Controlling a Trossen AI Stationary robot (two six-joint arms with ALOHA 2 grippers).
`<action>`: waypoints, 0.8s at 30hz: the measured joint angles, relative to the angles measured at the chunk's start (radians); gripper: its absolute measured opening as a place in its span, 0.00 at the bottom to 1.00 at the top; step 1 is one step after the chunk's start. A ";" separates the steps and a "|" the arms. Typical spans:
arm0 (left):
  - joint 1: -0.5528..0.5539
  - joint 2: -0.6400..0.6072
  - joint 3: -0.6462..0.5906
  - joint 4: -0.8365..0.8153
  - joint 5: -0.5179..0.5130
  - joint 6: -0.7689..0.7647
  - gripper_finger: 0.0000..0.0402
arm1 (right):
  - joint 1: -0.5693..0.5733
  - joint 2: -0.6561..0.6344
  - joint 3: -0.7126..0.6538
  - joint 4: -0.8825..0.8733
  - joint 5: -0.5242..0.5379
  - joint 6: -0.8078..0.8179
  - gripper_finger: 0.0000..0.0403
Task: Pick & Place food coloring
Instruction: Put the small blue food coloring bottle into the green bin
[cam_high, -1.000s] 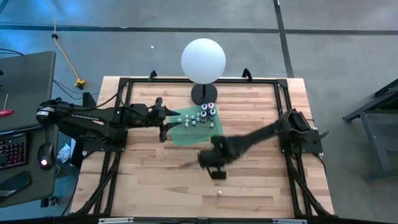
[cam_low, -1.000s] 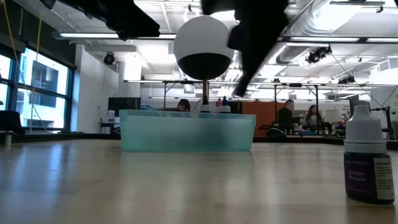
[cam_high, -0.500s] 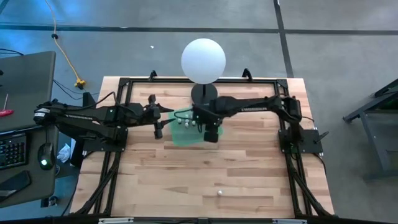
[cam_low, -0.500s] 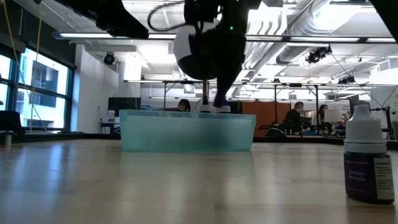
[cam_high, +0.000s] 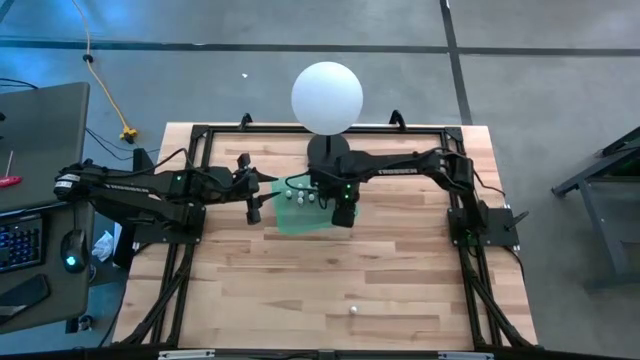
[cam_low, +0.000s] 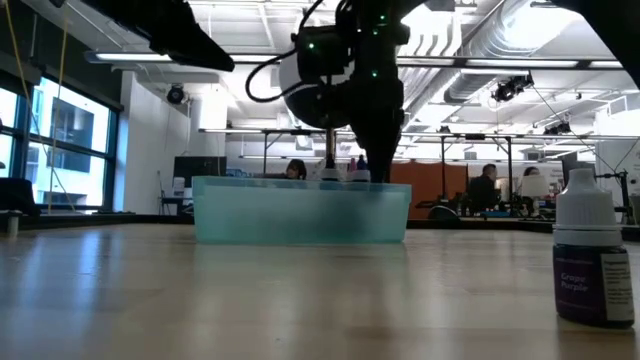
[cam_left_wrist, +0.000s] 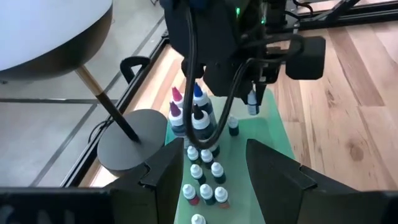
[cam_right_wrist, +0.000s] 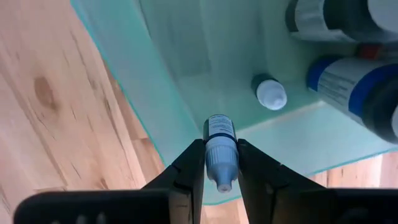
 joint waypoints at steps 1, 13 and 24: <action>0.000 0.000 0.000 0.000 0.000 0.000 0.42 | 0.000 0.007 0.000 -0.003 0.001 0.007 0.18; 0.000 0.000 0.000 -0.017 0.001 -0.007 0.42 | 0.002 0.038 0.000 0.024 0.032 0.008 0.18; 0.000 0.001 0.000 -0.045 0.007 -0.008 0.42 | 0.019 0.093 0.002 -0.003 0.033 -0.041 0.19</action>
